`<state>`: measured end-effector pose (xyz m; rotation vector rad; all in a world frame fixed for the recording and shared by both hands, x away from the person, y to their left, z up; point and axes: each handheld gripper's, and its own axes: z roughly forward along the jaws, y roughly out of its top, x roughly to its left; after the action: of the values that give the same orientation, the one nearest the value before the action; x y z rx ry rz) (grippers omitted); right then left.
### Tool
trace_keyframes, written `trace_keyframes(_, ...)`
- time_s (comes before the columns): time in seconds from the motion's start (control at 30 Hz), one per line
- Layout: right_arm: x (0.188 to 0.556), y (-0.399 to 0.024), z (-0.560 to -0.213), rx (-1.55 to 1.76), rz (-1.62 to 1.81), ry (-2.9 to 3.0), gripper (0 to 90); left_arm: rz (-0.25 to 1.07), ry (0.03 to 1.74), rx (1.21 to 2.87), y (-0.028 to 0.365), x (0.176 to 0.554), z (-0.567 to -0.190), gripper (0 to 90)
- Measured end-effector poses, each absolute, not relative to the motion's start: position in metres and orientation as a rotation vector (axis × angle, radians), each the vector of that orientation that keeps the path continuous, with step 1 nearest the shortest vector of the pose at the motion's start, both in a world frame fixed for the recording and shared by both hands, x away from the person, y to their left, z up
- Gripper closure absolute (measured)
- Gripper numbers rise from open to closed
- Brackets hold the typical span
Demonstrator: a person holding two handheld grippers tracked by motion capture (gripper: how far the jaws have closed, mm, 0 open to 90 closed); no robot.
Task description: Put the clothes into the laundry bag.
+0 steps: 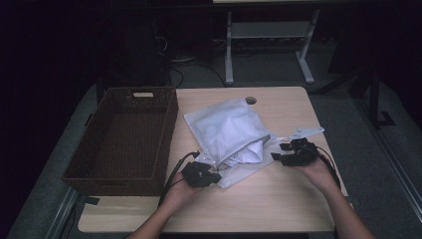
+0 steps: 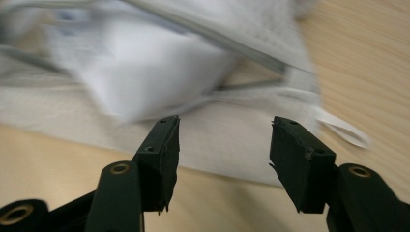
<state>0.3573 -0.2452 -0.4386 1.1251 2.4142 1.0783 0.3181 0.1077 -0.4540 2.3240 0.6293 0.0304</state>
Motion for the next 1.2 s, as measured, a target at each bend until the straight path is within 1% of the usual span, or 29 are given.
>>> trace_keyframes(0.2,0.386,-0.262,-0.460,1.274,1.032,2.340,44.3,0.031,0.629,2.324,0.108,0.318,-0.454,88.9)
trace_keyframes(0.3,0.392,-0.263,-0.472,1.304,1.003,2.357,49.6,0.037,0.630,2.327,0.109,0.319,-0.454,88.9)
trace_keyframes(0.4,0.389,-0.262,-0.472,1.285,0.983,2.353,65.0,0.046,0.640,2.322,0.110,0.320,-0.453,89.0)
trace_keyframes(0.43,0.388,-0.262,-0.471,1.270,0.972,2.353,72.9,0.052,0.646,2.322,0.111,0.321,-0.453,88.9)
trace_keyframes(0.53,0.387,-0.260,-0.470,1.252,0.960,2.379,85.5,0.071,0.668,2.319,0.114,0.322,-0.453,89.0)
trace_keyframes(0.7,0.376,-0.252,-0.462,1.201,0.912,2.430,87.4,0.122,0.725,2.312,0.121,0.328,-0.452,89.0)
trace_keyframes(0.87,0.348,-0.246,-0.451,1.147,0.933,2.478,87.5,0.148,0.801,2.297,0.129,0.335,-0.454,88.6)
trace_keyframes(1.0,0.323,-0.238,-0.448,1.077,0.932,2.522,87.5,0.161,0.818,2.289,0.131,0.335,-0.454,87.1)
trace_keyframes(1.07,0.311,-0.235,-0.448,1.057,0.945,2.557,87.7,0.175,0.819,2.282,0.131,0.334,-0.453,82.9)
trace_keyframes(1.2,0.288,-0.224,-0.451,0.976,0.925,2.638,87.6,0.217,0.829,2.230,0.131,0.326,-0.438,65.0)
